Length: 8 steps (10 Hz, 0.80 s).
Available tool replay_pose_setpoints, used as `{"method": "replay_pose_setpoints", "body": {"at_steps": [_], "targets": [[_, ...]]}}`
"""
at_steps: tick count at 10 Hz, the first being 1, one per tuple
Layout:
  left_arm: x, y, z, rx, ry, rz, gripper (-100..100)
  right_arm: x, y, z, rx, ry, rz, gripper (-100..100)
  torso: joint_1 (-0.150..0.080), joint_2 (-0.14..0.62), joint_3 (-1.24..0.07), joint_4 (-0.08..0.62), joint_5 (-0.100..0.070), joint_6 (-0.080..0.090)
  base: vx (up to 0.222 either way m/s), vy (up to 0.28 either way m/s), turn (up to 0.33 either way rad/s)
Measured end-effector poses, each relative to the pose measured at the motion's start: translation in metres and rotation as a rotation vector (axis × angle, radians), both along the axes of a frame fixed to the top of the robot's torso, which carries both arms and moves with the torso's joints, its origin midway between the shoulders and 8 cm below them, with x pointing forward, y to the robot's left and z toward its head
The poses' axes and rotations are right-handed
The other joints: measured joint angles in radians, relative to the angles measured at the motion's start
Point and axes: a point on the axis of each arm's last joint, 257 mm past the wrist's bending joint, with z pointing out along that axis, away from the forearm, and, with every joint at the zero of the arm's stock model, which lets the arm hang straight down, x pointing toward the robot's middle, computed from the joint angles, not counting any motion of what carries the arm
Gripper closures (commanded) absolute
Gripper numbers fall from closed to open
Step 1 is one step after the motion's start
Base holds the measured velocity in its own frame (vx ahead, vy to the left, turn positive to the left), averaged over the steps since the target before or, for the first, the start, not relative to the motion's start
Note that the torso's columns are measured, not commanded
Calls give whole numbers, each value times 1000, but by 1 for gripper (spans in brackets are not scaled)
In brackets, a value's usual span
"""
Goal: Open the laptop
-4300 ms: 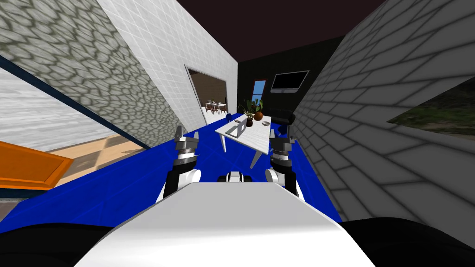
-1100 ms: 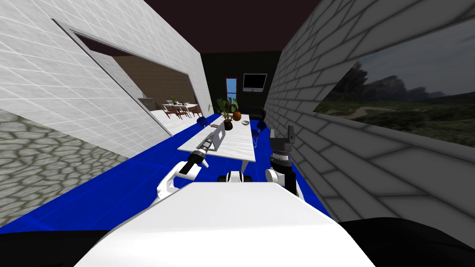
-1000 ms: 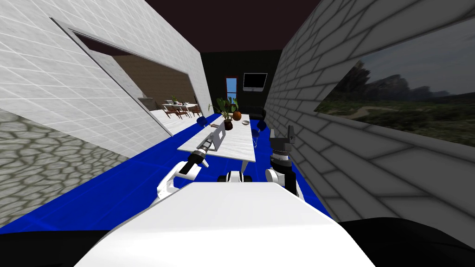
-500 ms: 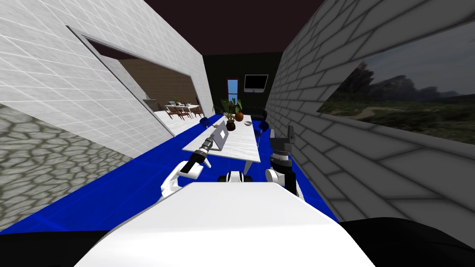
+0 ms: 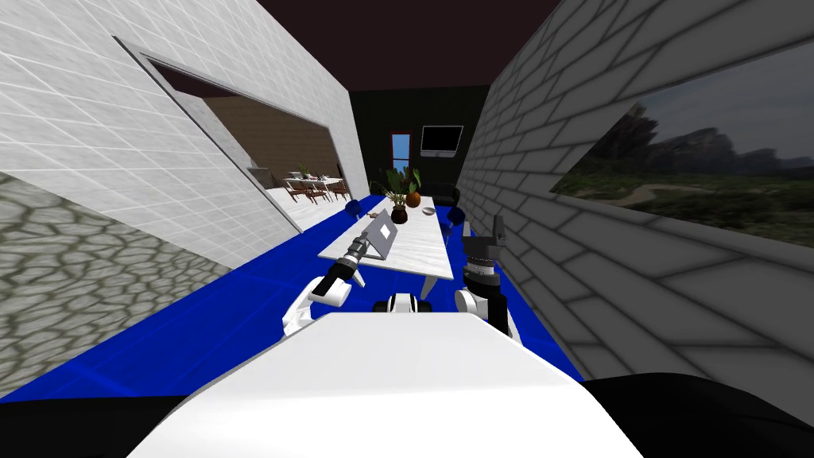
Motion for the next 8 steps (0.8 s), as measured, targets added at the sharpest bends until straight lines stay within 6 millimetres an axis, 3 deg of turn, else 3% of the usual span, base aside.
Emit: {"method": "replay_pose_setpoints", "body": {"at_steps": [8], "targets": [[6,-19,-37,-377,63,-3,100,0,0,0,0,0,0,0,1,0,0,2,0,-1,9,94,-2]]}}
